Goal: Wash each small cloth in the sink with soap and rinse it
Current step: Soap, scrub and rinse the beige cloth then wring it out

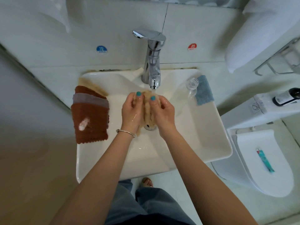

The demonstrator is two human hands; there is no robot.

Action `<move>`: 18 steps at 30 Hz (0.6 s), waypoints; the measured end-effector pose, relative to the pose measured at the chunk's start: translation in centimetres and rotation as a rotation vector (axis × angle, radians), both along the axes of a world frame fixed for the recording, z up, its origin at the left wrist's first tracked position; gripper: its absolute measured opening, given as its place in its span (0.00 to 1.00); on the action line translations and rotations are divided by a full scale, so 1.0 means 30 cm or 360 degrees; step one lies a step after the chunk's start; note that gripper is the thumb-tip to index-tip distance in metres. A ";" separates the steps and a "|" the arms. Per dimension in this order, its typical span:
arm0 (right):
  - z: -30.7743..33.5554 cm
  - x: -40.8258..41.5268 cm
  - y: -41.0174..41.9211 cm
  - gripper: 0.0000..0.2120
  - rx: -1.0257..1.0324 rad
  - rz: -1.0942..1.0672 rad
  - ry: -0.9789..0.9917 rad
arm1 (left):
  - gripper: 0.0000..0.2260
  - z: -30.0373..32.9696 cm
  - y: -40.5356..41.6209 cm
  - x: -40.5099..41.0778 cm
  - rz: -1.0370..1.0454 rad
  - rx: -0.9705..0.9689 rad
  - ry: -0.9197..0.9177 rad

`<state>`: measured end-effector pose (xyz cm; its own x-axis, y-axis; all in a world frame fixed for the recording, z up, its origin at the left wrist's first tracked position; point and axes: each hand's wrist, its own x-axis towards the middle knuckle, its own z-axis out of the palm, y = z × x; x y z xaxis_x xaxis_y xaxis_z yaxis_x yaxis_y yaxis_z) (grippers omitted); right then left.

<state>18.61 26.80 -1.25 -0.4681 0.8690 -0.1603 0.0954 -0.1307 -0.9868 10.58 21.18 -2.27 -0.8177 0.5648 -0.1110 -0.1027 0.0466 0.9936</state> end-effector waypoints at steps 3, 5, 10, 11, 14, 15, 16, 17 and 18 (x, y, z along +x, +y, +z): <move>-0.005 -0.027 -0.019 0.06 -0.0062 0.0001 0.0028 | 0.10 0.004 -0.001 0.003 0.0000 0.0028 -0.0216; -0.013 -0.014 -0.017 0.06 -0.0018 -0.0058 0.0032 | 0.10 0.014 0.013 0.008 0.0015 0.0038 -0.0251; -0.038 0.037 0.006 0.14 -0.0325 -0.0083 0.0007 | 0.11 0.016 0.058 0.048 0.0003 0.0018 -0.0273; -0.040 0.043 0.008 0.18 -0.0425 -0.0034 0.0022 | 0.11 0.017 0.068 0.056 0.0025 0.0015 -0.0262; -0.029 0.060 -0.002 0.22 -0.0622 0.0135 -0.0015 | 0.06 0.024 0.086 0.071 0.0106 0.0045 -0.0221; -0.027 0.061 -0.006 0.19 -0.0620 0.0158 -0.0039 | 0.06 0.030 0.084 0.072 0.0114 0.0071 -0.0237; -0.027 0.060 -0.007 0.16 -0.0579 0.0151 -0.0060 | 0.08 0.031 0.078 0.069 0.0109 0.0098 -0.0242; -0.027 0.058 -0.006 0.14 -0.0496 0.0123 -0.0070 | 0.10 0.031 0.067 0.063 0.0106 0.0128 -0.0228; -0.026 0.053 -0.003 0.13 -0.0397 0.0090 -0.0075 | 0.11 0.028 0.053 0.051 0.0121 0.0142 -0.0194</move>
